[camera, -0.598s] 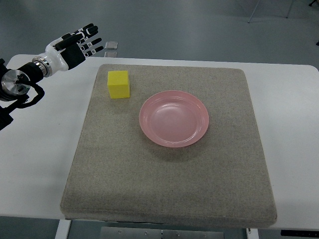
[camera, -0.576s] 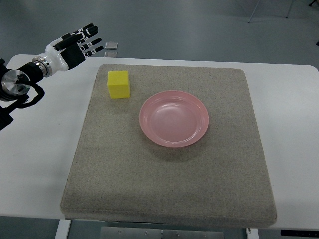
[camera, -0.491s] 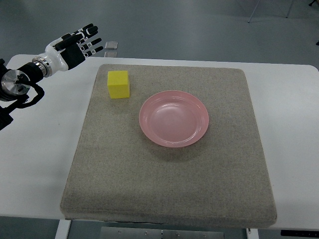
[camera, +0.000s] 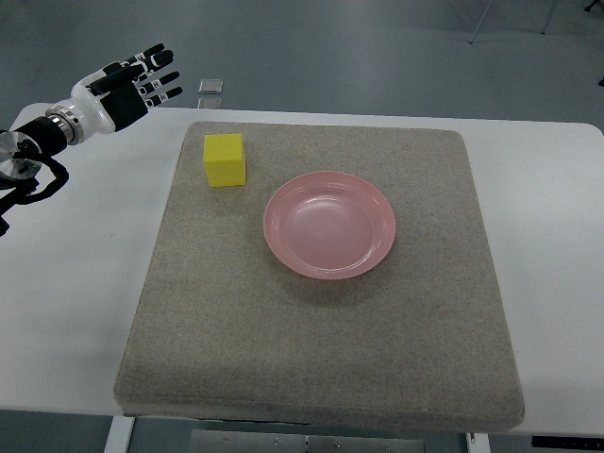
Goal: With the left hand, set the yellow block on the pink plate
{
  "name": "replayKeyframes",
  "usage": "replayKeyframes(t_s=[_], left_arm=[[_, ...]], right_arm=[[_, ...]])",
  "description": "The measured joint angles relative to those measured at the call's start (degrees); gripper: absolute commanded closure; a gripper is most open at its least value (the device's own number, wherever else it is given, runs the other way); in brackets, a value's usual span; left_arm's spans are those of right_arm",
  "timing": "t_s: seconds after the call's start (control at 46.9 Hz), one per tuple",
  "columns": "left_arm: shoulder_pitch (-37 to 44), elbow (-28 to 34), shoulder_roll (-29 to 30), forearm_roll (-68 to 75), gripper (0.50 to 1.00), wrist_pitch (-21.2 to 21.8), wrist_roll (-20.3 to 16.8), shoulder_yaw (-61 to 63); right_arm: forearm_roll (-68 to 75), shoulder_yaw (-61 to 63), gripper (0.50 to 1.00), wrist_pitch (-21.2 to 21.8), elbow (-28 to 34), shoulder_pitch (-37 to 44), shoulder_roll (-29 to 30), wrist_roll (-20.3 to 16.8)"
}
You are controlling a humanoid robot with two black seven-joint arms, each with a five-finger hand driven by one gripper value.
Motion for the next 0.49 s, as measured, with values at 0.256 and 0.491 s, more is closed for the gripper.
replayKeyframes(t_s=[0.256, 0.491], left_arm=[[-1.8, 1.6, 0.4, 21.2, 0.51, -3.3, -0.4, -0.4], [-4.6, 0.5, 0.6, 49.6, 0.512, -3.4, -2.7, -0.4]], right_arm=[[0.0, 0.0, 0.576, 0.0, 0.0, 0.0, 0.0, 0.0], [0.0, 0.0, 0.576, 0.0, 0.0, 0.0, 0.0, 0.0]])
